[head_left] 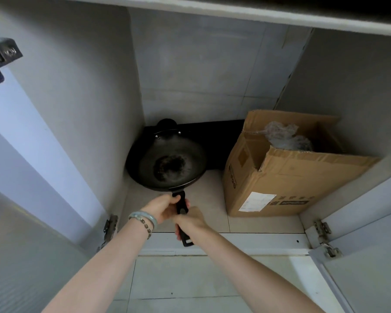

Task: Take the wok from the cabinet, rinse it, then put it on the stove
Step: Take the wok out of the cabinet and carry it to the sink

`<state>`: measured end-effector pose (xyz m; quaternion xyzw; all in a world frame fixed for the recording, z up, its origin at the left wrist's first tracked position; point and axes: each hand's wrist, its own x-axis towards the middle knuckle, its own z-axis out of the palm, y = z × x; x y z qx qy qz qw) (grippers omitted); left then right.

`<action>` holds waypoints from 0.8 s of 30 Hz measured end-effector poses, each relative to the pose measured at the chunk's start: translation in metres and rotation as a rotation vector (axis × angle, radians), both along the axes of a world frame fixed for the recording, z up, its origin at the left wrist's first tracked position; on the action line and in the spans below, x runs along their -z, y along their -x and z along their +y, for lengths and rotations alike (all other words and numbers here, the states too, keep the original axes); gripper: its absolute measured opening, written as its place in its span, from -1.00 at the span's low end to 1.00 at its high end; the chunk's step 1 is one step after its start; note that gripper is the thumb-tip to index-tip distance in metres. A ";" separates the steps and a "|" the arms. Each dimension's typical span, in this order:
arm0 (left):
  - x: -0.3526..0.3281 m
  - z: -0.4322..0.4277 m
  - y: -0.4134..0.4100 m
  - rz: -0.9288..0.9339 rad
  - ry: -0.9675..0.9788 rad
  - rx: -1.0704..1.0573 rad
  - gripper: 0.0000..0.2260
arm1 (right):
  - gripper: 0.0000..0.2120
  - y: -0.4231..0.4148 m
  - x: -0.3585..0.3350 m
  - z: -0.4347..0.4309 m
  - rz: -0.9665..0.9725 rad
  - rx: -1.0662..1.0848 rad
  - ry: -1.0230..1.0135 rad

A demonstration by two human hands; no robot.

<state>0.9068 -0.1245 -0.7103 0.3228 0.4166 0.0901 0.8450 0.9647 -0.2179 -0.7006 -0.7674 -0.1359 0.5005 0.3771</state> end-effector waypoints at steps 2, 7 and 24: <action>0.004 -0.015 0.003 0.020 0.024 -0.022 -0.84 | -0.67 0.003 0.006 -0.019 -0.033 -0.016 0.013; 0.009 -0.057 0.013 -0.017 0.032 -0.033 -0.81 | -0.88 0.009 0.008 -0.067 -0.048 -0.065 -0.038; -0.133 -0.214 0.035 0.036 0.094 0.016 -0.94 | -0.94 0.025 -0.120 -0.236 -0.091 -0.113 -0.070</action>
